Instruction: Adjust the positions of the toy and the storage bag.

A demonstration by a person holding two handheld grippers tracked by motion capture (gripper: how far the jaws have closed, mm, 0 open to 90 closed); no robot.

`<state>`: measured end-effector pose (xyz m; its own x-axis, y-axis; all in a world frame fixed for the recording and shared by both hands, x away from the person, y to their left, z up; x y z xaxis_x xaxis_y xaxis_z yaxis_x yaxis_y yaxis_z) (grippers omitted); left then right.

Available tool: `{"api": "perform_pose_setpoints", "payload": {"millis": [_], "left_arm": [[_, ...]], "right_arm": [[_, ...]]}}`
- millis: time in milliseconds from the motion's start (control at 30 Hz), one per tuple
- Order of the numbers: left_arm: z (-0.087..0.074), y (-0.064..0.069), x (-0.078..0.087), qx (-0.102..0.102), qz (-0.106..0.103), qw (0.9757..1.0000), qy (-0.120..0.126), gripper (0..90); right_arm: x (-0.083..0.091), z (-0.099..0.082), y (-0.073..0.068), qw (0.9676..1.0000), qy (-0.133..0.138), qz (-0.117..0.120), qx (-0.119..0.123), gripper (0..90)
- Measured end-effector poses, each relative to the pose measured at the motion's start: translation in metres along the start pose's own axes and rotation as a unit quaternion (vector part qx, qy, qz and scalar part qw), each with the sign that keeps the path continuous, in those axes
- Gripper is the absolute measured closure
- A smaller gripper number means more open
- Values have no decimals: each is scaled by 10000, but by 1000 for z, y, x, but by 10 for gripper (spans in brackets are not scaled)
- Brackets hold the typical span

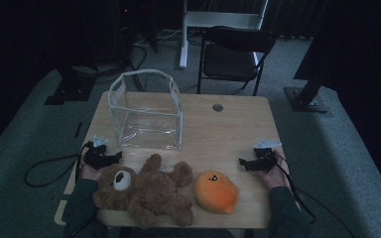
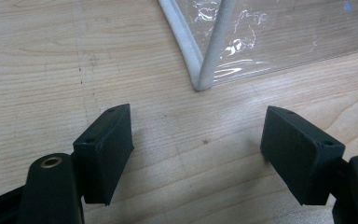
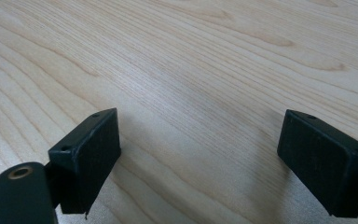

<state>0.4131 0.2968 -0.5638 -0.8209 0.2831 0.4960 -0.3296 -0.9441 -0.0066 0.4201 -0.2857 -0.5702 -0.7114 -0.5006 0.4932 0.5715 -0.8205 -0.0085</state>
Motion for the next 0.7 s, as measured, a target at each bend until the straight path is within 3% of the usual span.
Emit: {"api": "perform_pose_setpoints", "payload": {"millis": [400,700], "left_arm": [[0,-2,1,150,-8,9999,39,255],[0,0,0,29,68,10000,0,255]], "right_arm": [[0,0,0,10000,-1,4,9,124],[1,-1,-1,10000,-6,0,5,125]]}}
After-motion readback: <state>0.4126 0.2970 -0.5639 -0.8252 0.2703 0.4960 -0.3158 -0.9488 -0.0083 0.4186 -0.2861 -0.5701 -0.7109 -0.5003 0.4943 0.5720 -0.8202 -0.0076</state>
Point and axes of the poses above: each handheld gripper's, and its own axes: x roughly backward along the jaws, z roughly out of its top, y roughly to its right, the point moved 3 cm from there along -x, roughly forward along the jaws, and after that the axes turned 14 degrees about y, right-handed, at the moved point
